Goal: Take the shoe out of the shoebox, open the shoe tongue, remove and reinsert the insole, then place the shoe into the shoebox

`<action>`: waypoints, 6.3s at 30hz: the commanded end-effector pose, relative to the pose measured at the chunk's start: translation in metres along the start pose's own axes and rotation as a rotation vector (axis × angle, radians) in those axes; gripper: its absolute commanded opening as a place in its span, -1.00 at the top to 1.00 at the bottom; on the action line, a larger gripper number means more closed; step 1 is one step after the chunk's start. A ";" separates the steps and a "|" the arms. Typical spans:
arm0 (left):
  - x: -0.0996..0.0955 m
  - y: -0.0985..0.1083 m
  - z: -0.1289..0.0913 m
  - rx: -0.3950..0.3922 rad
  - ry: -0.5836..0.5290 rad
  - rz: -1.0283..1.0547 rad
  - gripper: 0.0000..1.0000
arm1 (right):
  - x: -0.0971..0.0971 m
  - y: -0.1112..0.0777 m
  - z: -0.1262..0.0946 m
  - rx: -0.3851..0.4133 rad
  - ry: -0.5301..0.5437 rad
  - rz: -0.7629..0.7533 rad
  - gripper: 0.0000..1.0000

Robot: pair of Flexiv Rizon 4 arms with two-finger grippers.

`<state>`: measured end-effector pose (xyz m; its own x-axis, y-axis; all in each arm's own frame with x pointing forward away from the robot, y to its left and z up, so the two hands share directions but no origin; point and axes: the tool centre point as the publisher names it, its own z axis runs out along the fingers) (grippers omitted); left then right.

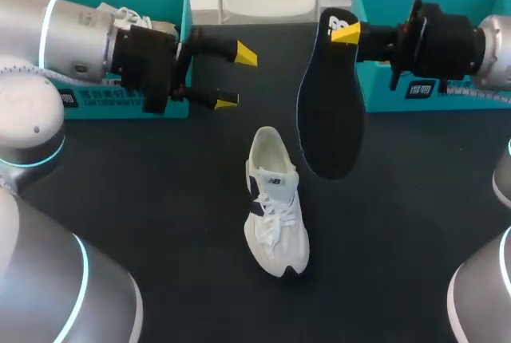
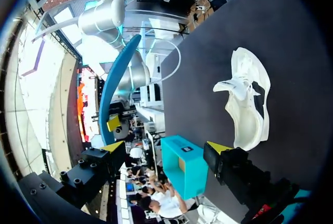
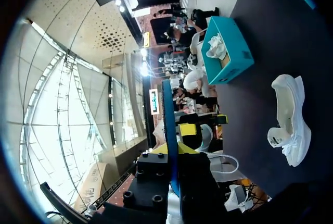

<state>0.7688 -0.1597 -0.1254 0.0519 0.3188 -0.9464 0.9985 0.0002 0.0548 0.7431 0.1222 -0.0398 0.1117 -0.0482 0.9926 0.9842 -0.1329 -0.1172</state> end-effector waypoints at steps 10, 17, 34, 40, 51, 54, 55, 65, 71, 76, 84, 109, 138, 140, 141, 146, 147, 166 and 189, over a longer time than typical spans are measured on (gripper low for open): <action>0.003 -0.002 0.001 -0.004 -0.076 0.003 -1.00 | 0.001 0.000 0.002 -0.002 -0.004 0.001 1.00; 0.000 -0.008 -0.005 -0.014 -0.187 -0.010 -1.00 | -0.011 0.023 0.001 0.006 0.033 0.044 1.00; -0.014 -0.033 0.009 -0.028 -0.262 0.040 -1.00 | -0.050 0.086 0.037 0.126 -0.017 0.282 1.00; -0.025 -0.033 0.016 -0.027 -0.277 0.027 -1.00 | -0.059 0.086 0.054 0.134 -0.052 0.333 1.00; -0.028 -0.025 0.038 -0.029 -0.283 0.049 -1.00 | -0.073 0.078 0.080 0.155 -0.052 0.382 1.00; -0.028 -0.022 0.044 -0.046 -0.287 0.048 -1.00 | -0.074 0.075 0.083 0.146 -0.044 0.377 1.00; -0.027 -0.020 0.046 -0.052 -0.287 0.048 -1.00 | -0.074 0.074 0.084 0.143 -0.040 0.373 1.00; -0.018 -0.016 0.055 -0.054 -0.275 0.032 0.67 | -0.074 0.073 0.091 0.142 -0.041 0.367 1.00; -0.014 -0.017 0.051 -0.054 -0.274 0.028 1.00 | -0.074 0.073 0.091 0.143 -0.042 0.369 1.00; -0.012 -0.018 0.049 -0.058 -0.273 0.025 1.00 | -0.074 0.075 0.090 0.144 -0.042 0.373 1.00; -0.017 -0.017 0.045 -0.058 -0.297 0.020 1.00 | -0.076 0.067 0.092 0.123 -0.033 0.345 1.00; -0.012 -0.016 -0.008 -0.024 -0.291 -0.048 1.00 | -0.055 0.015 0.019 0.250 -0.090 -0.110 -1.00; -0.028 -0.042 -0.039 0.111 0.118 -1.080 1.00 | -0.055 0.015 0.019 0.250 -0.090 -0.110 -1.00; -0.028 -0.048 -0.041 0.158 0.172 -1.224 1.00 | -0.055 0.015 0.019 0.250 -0.090 -0.110 -1.00; -0.029 -0.050 -0.042 0.169 0.183 -1.279 1.00 | -0.055 0.015 0.019 0.250 -0.090 -0.110 -1.00; -0.029 -0.049 -0.042 0.253 0.151 -1.580 1.00 | -0.055 0.015 0.019 0.250 -0.090 -0.110 -1.00; -0.028 -0.045 -0.041 0.261 0.148 -1.664 1.00 | -0.055 0.015 0.019 0.250 -0.090 -0.110 -1.00; -0.027 -0.033 -0.036 0.407 -0.148 -2.419 1.00 | -0.055 0.015 0.019 0.250 -0.090 -0.110 -1.00; -0.027 -0.033 -0.036 0.407 -0.148 -2.419 1.00 | -0.055 0.015 0.019 0.250 -0.090 -0.110 -1.00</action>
<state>0.7357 -0.1332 -0.0881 -0.8997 0.0413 0.4346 -0.4316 0.0651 -0.8997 0.7539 0.1413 -0.0958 0.0021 0.0396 0.9992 0.9931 0.1170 -0.0067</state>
